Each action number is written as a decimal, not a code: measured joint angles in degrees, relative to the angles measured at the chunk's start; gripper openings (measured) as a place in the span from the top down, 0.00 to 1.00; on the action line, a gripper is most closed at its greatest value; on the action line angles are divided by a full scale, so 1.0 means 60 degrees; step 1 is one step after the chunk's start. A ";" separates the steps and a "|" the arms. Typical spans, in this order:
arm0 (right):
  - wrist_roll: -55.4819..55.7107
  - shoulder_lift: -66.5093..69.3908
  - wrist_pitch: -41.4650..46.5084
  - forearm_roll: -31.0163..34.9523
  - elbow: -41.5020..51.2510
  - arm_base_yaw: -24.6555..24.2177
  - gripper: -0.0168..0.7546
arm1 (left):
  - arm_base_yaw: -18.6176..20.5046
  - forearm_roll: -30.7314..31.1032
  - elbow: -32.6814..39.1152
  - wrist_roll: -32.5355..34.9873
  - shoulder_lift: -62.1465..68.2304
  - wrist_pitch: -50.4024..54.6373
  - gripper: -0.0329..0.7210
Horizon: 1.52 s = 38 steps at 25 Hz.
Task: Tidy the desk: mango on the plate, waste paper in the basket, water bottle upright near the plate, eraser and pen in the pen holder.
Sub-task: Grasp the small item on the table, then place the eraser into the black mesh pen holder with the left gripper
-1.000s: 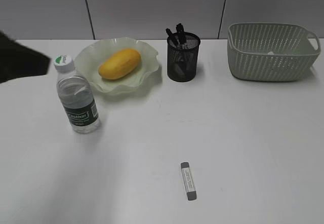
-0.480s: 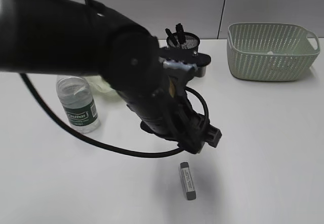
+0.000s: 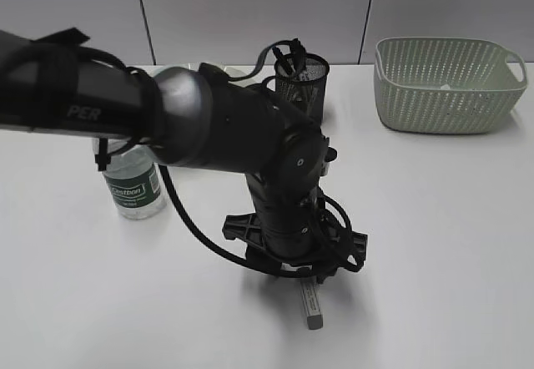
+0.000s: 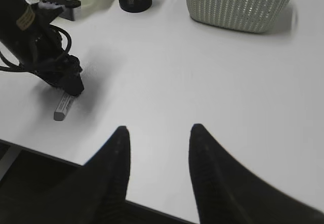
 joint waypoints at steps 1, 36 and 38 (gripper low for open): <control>0.0000 0.0000 0.0000 0.0000 0.0000 0.0000 0.57 | 0.0000 0.0000 -0.0044 -0.0163 0.0071 -0.0001 0.40; 0.0000 0.0000 -0.0008 -0.0010 0.0000 0.0000 0.57 | 0.3802 0.6761 -0.2683 -0.0125 0.0662 -1.0472 0.78; 0.0000 0.0000 -0.0008 -0.0010 0.0000 0.0000 0.57 | 0.3802 0.6772 -0.3016 0.0076 0.1046 -1.0491 0.78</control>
